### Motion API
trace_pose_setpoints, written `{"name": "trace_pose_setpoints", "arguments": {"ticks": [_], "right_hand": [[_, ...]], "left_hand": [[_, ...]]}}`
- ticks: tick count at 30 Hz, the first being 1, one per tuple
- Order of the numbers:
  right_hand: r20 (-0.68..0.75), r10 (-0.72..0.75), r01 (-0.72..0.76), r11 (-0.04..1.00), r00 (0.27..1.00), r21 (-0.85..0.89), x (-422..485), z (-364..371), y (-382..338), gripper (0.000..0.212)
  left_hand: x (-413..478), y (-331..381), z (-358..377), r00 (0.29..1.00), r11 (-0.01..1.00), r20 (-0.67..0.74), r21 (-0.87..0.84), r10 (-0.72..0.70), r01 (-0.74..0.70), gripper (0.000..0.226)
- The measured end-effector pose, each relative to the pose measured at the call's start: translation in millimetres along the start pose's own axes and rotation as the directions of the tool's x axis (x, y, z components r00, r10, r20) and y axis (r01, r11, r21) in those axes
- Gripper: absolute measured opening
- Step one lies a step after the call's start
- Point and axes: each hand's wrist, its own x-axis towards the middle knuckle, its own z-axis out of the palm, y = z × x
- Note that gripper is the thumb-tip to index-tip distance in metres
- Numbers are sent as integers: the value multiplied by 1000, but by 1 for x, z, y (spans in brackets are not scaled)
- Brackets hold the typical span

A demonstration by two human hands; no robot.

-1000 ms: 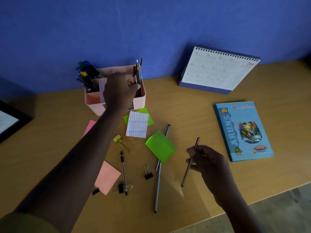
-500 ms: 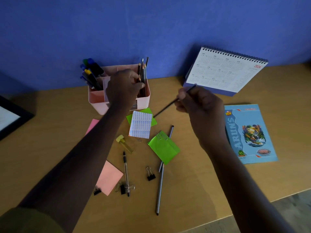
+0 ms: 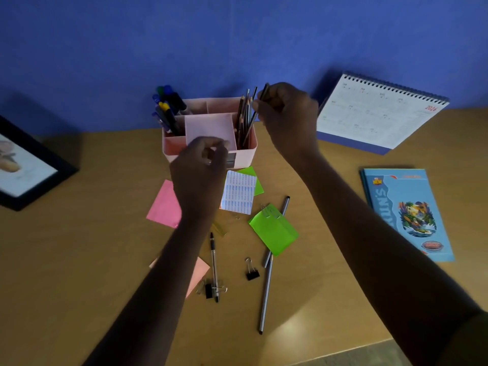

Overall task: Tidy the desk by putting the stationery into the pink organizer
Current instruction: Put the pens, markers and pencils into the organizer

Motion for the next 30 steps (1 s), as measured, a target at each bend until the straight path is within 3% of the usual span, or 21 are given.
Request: {"name": "trace_pose_setpoints", "arguments": {"ticks": [10,15,19,24,30], "right_hand": [[89,1,15,985,996,-174,5,33,21,10],[79,58,-38,973,995,-230,14,43,20,14],[54,68,-51,964,996,-262,15,42,18,14],[88,64,-46,980,994,-191,-10,23,21,21],[153,202,-175,969,967,-173,-61,-4,45,16]], "left_hand": [[-105,-9,-19,962,974,160,-17,-222,228,4],[-157,-15,-16,921,969,304,43,-245,244,4],[-201,-15,-11,858,957,425,161,-288,242,19],[-235,-13,-7,797,915,465,300,-386,269,27],[-236,-11,-2,794,907,500,396,-346,146,22]]}}
